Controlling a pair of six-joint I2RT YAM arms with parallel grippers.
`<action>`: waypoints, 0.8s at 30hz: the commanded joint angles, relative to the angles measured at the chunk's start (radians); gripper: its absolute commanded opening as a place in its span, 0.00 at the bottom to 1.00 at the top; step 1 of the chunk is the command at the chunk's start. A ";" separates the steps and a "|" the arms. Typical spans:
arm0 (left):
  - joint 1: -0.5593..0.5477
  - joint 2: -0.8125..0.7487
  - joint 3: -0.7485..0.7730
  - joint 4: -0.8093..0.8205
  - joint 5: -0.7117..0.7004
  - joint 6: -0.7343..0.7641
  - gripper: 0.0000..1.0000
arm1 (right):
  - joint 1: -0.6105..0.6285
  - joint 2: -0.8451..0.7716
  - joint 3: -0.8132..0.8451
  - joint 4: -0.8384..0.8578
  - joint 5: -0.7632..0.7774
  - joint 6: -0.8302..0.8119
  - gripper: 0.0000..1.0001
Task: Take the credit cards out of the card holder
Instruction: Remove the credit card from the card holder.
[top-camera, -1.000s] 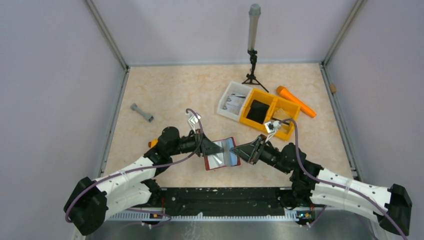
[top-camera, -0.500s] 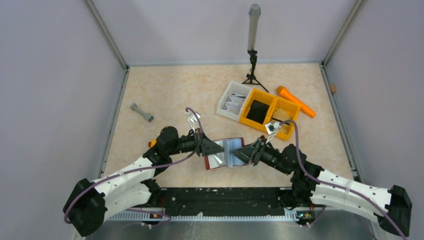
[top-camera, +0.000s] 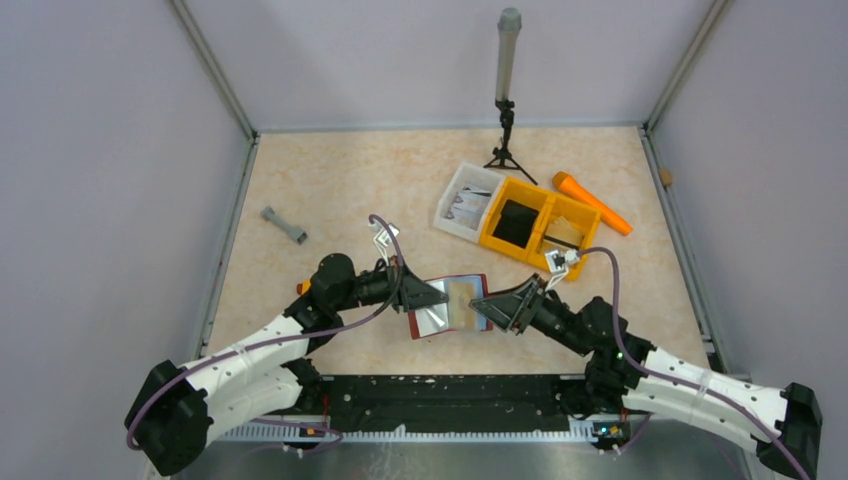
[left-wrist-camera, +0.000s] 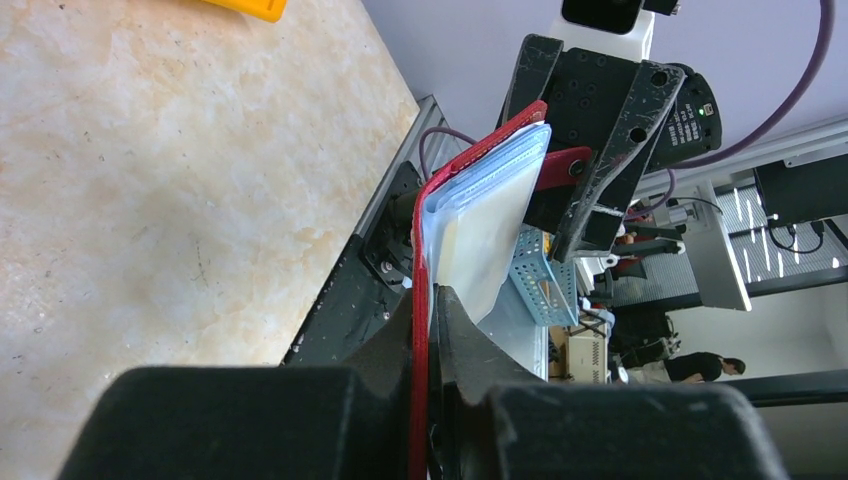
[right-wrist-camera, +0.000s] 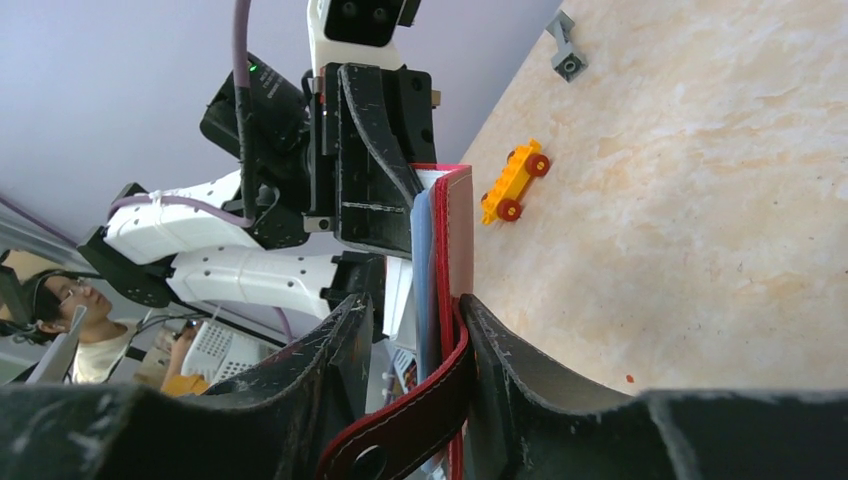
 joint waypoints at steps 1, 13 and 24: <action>-0.005 -0.010 0.040 0.065 0.005 -0.009 0.03 | -0.005 0.014 0.016 0.059 -0.013 0.000 0.38; -0.004 -0.006 0.033 0.064 0.002 -0.006 0.04 | -0.005 -0.074 -0.024 0.096 0.008 0.015 0.39; -0.004 -0.015 0.041 0.062 0.012 -0.014 0.04 | -0.005 -0.006 0.003 0.065 0.002 0.005 0.29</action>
